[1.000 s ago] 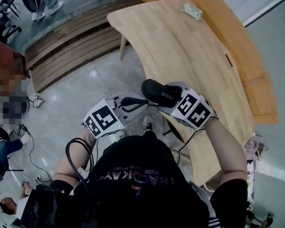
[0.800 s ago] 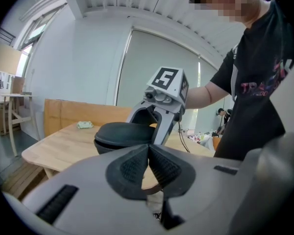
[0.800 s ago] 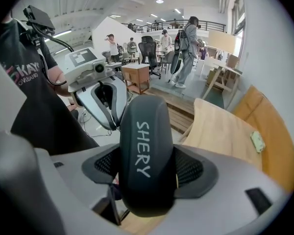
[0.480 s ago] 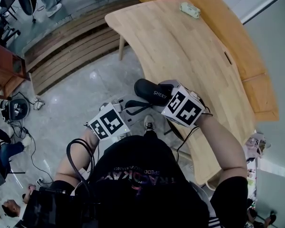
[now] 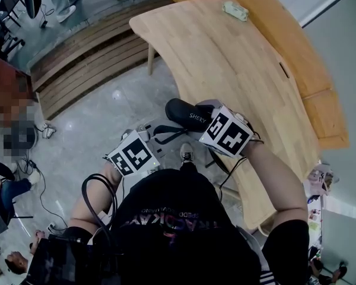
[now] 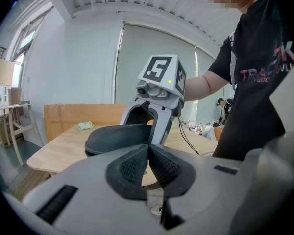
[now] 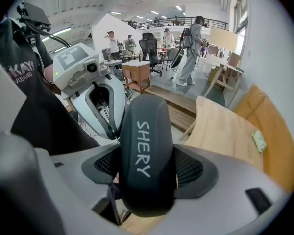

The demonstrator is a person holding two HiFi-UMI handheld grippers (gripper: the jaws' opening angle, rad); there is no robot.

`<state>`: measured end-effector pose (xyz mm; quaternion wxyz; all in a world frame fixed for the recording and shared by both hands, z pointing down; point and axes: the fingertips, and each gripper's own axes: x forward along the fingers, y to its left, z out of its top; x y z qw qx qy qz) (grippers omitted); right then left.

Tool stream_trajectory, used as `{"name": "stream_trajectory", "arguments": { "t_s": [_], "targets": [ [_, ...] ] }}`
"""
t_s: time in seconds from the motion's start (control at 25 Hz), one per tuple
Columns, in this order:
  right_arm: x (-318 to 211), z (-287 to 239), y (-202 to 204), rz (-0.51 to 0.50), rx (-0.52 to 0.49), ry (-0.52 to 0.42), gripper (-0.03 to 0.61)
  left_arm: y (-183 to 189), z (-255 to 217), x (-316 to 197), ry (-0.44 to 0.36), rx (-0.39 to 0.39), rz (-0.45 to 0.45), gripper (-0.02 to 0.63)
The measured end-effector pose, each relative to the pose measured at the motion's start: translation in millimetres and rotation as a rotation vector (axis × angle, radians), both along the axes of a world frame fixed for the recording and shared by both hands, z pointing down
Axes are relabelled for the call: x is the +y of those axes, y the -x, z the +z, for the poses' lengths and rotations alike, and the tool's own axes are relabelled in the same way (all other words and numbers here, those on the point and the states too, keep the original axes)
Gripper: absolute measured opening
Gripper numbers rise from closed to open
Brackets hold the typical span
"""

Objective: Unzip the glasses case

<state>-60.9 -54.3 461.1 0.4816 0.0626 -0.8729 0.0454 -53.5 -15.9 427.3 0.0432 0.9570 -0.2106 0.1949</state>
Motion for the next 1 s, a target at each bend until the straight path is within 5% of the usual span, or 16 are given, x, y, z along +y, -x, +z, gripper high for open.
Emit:
{"name": "stream_trajectory", "arguments": {
  "t_s": [0.2, 0.32, 0.48, 0.84, 1.0],
  "targets": [
    [2, -12, -13, 0.001, -0.054, 0.036, 0.341, 36, -26, -6, 0.060, 0.198, -0.080, 0.032],
    [12, -17, -19, -0.037, -0.084, 0.070, 0.342, 55, -31, -15, 0.135, 0.281, -0.118, 0.197],
    [30, -19, -21, -0.115, -0.067, 0.080, 0.342, 37, -28, -11, 0.169, 0.255, -0.027, 0.352],
    [68, -29, -14, -0.318, -0.018, 0.054, 0.342, -18, -35, 20, 0.213, 0.218, 0.256, 0.373],
    [71, -32, -15, -0.354, -0.006, 0.038, 0.342, -22, -36, 25, 0.204, 0.225, 0.283, 0.342]
  ]
}}
